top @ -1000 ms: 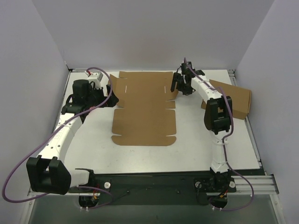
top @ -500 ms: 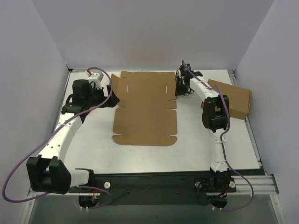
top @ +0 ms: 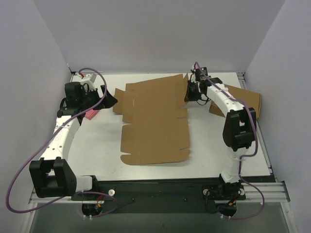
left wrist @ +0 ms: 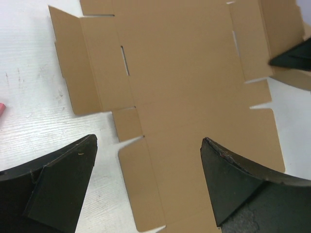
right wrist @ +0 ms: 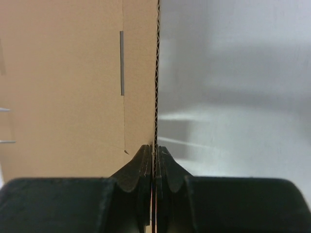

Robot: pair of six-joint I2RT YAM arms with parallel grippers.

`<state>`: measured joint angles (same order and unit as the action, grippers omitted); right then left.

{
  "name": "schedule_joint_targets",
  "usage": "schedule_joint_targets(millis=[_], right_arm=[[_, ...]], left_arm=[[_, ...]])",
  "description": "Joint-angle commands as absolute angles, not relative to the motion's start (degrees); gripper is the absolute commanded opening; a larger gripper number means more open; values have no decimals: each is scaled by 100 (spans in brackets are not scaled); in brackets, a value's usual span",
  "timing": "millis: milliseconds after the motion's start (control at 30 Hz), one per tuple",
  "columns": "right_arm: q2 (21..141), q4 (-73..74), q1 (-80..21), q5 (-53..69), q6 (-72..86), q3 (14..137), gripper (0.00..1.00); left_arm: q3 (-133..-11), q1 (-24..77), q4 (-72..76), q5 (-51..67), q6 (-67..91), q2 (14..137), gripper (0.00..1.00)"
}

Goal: Fold the paper box

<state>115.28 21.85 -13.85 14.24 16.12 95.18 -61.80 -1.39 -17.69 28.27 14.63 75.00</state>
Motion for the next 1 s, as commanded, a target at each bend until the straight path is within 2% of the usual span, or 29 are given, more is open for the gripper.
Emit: schedule_joint_targets(millis=[0,200,400,600,967], right_arm=[[10101,2065,-1362,1881,1415,8773,0],[8607,2066,-1284,2171,1450,7762,0],[7587,2039,-1029,2740,1634,7287,0],[7094,1960,-686,3399,1784,7119,0],[6566,1942,-404,4122,1977,7172,0]], left_arm=[[-6152,-316,-1275,3375,1775,7672,97],[-6223,-535,-1477,3340,1880,8103,97],[-5933,-773,-810,4024,2337,8331,97],[-5941,-773,-879,4042,2215,8814,97],[-5616,-800,395,4887,2935,9176,97]])
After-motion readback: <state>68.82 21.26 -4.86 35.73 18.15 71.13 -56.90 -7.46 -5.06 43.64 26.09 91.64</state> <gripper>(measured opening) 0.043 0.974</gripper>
